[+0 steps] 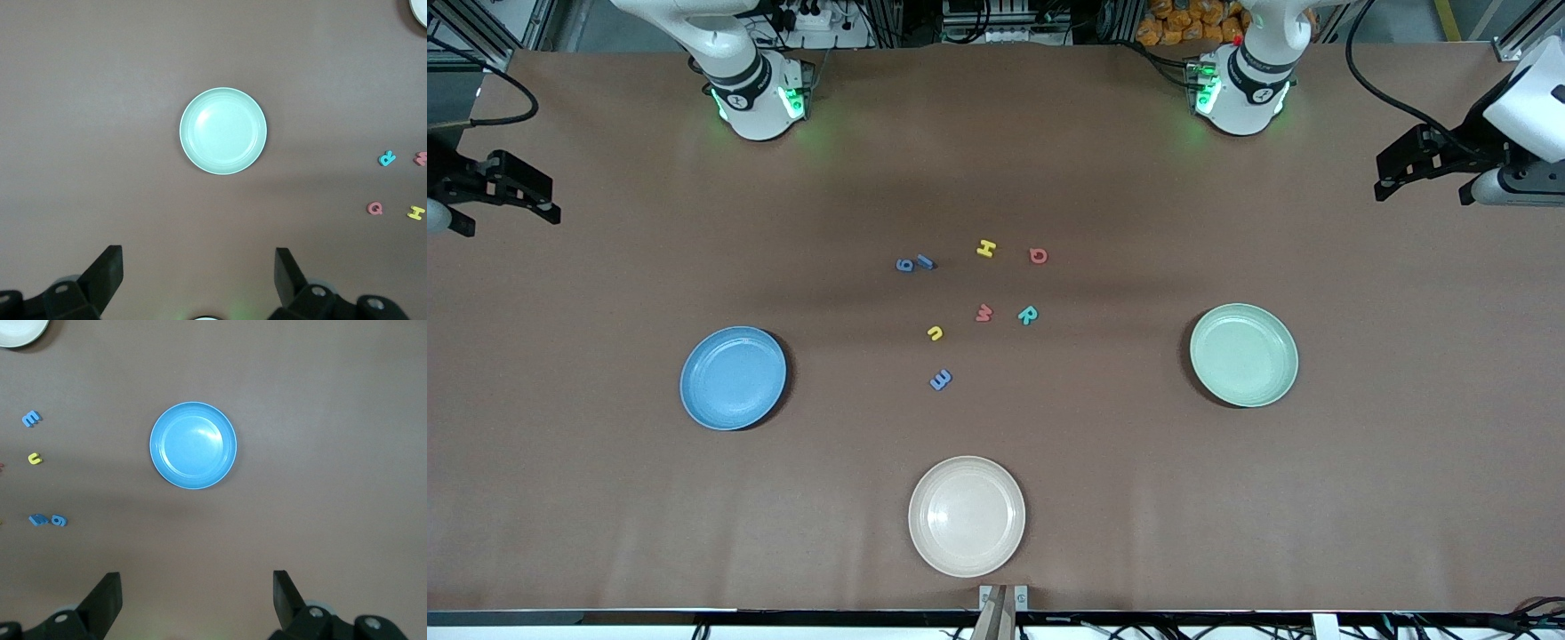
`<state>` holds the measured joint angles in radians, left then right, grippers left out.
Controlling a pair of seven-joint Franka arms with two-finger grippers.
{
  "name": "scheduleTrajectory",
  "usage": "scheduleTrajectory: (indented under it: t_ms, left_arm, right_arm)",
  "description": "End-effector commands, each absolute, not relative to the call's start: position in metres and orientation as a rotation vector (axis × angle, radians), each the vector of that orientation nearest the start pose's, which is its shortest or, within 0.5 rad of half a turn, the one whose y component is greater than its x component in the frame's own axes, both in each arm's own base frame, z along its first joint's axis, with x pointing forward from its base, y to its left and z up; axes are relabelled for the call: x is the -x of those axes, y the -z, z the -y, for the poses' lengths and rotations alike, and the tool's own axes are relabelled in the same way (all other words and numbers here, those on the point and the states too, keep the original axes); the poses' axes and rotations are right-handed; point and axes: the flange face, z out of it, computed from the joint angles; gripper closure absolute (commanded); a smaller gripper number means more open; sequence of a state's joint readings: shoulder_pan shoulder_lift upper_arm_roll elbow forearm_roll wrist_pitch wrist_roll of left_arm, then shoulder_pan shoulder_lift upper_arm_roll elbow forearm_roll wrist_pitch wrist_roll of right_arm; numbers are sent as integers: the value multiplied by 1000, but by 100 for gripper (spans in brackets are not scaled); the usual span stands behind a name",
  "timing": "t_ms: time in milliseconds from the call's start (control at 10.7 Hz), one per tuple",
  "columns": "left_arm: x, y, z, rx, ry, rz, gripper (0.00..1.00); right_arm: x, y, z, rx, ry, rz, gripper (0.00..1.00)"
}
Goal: Sort upper and lower case letters into plates
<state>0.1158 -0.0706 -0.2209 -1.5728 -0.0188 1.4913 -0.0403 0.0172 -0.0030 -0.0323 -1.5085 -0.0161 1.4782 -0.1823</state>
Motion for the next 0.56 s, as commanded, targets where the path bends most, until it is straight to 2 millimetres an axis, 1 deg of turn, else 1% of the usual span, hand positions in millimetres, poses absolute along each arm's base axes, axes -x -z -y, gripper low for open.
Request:
scheduleTrajectory:
  t_ms: [0,187,280,373,467]
  left_arm:
    - [-515,-658,63,3112,-14,-105,0]
    - [-515,-656,64,3114,-22,-105,0]
    - [-521,-645,66,3123,-53,-121,0]
    - [-527,-632,80,3133,-85,-158,0]
    - [-533,-619,101,3146,-100,-213,0]
  right_arm:
    - [-544,-649,10,3127,-55,257,0]
    - [-545,-647,9,3127,-60,260,0]
    - [-546,-646,8,3126,-65,260,0]
    - [-548,-640,5,3124,-81,271,0]
    - [-552,-620,-3,3113,-135,292,0]
